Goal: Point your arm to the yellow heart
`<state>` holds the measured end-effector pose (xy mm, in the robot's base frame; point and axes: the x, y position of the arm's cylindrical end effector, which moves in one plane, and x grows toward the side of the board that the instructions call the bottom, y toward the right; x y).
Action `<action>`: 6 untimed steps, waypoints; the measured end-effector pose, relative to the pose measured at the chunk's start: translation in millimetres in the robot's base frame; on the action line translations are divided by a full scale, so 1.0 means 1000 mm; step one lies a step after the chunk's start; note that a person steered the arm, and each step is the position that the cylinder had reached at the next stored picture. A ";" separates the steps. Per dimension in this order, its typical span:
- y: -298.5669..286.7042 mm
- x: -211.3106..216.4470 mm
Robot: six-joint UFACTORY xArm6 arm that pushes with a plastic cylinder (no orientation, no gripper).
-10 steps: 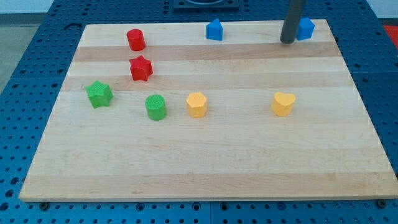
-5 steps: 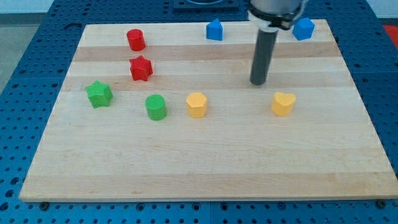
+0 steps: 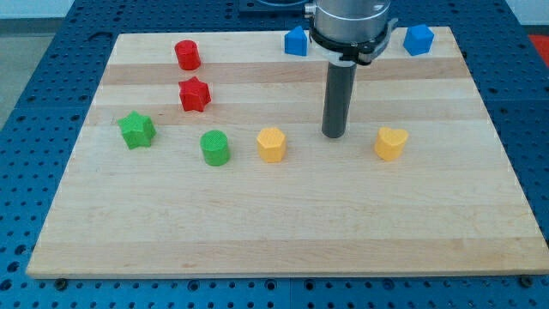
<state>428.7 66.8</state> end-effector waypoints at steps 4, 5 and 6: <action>0.001 0.010; 0.006 0.017; 0.006 0.017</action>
<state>446.1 72.5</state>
